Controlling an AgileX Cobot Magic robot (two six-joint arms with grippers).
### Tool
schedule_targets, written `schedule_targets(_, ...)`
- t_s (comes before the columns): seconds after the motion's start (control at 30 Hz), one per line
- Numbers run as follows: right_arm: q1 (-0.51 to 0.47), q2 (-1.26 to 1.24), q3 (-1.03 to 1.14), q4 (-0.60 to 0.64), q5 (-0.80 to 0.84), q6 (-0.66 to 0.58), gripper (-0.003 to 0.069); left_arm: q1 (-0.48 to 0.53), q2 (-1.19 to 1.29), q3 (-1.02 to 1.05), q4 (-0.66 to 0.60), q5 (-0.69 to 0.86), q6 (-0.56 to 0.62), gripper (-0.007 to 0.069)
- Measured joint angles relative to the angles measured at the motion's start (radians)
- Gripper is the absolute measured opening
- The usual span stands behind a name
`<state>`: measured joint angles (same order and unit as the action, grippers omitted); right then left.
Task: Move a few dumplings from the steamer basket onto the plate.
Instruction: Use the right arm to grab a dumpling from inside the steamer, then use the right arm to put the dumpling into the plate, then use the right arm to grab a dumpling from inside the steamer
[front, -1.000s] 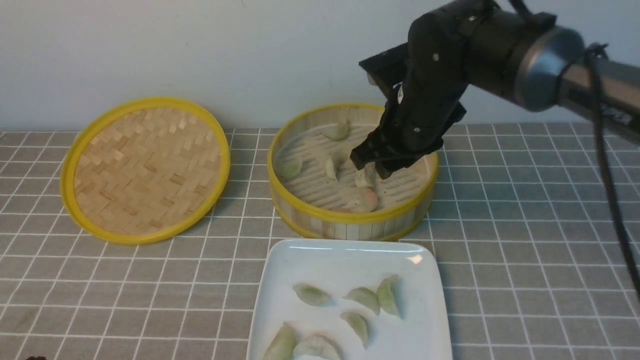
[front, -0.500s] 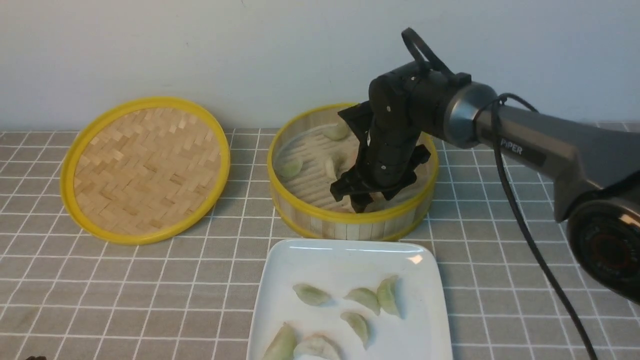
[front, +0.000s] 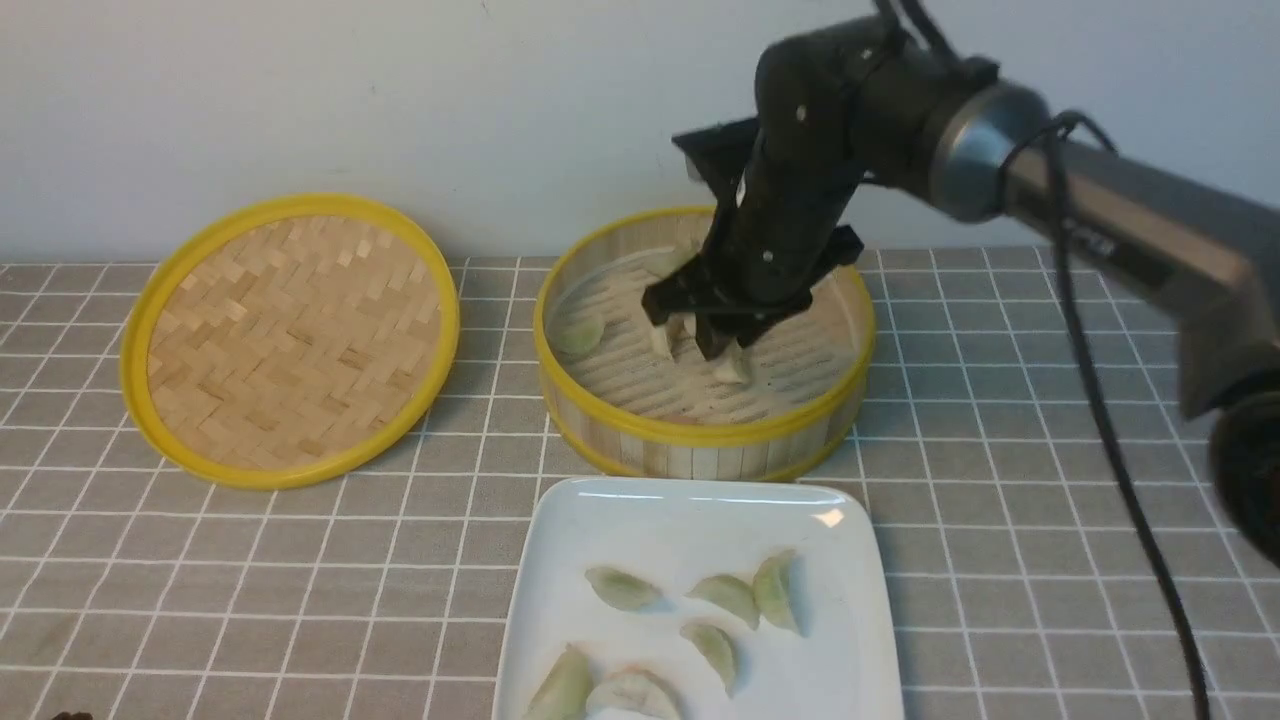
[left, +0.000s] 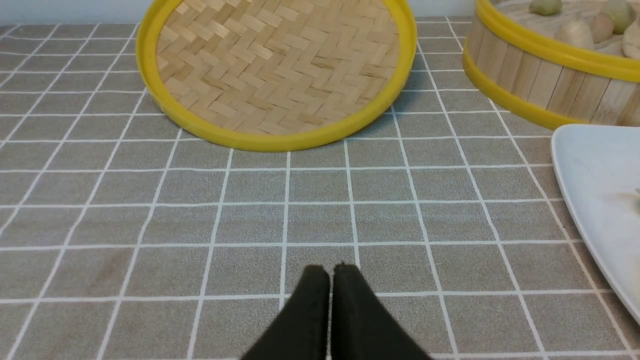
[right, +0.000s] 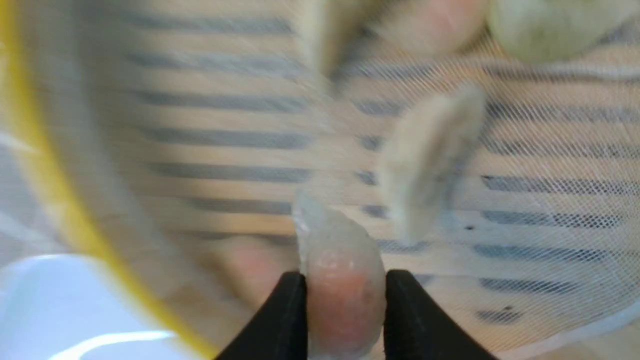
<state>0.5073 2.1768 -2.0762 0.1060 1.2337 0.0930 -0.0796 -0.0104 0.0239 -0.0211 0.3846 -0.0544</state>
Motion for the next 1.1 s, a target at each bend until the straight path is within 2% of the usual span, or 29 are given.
schedule_targets(0.27, 0.072, -0.217, 0.274, 0.064, 0.005, -0.001, 0.0178, 0.0, 0.0, 0.0, 0.0, 0.0, 0.0, -0.0005)
schedule_targets(0.4, 0.096, -0.211, 0.392, 0.071, 0.007, -0.002, 0.0178, 0.0, 0.0, 0.0, 0.0, 0.0, 0.0, -0.0005)
schedule_targets(0.6, 0.096, -0.149, 0.419, 0.073, 0.004, -0.002, 0.0191, 0.0, 0.0, 0.0, 0.0, 0.0, 0.0, -0.0005)
schedule_targets(0.7, 0.096, -0.14, 0.42, 0.07, 0.0, -0.002, 0.025, 0.0, 0.0, 0.0, 0.0, 0.0, 0.0, -0.0005)
schedule_targets(0.73, 0.096, -0.14, 0.42, 0.068, 0.0, -0.002, 0.0286, 0.0, 0.0, 0.0, 0.0, 0.0, 0.0, -0.0005)
schedule_targets(0.77, 0.096, -0.14, 0.417, 0.06, -0.001, -0.002, 0.0354, 0.0, 0.0, 0.0, 0.0, 0.0, 0.0, -0.0005)
schedule_targets(0.83, 0.096, -0.139, 0.402, 0.042, 0.002, -0.002, 0.0421, 0.0, 0.0, 0.0, 0.0, 0.0, 0.0, -0.0005)
schedule_targets(0.87, 0.096, -0.139, 0.399, 0.037, 0.001, -0.002, 0.0428, 0.0, 0.0, 0.0, 0.0, 0.0, 0.0, -0.0005)
schedule_targets(0.9, 0.095, -0.132, 0.355, -0.002, 0.003, -0.002, 0.0482, 0.0, 0.0, 0.0, 0.0, 0.0, 0.0, -0.0005)
schedule_targets(1.03, 0.069, -0.095, 0.214, -0.083, -0.022, 0.028, 0.0541, 0.0, 0.0, 0.0, 0.0, 0.0, 0.0, -0.0005)
schedule_targets(1.1, 0.04, -0.065, 0.131, -0.1, -0.038, 0.046, 0.0548, 0.0, 0.0, 0.0, 0.0, 0.0, 0.0, -0.0005)
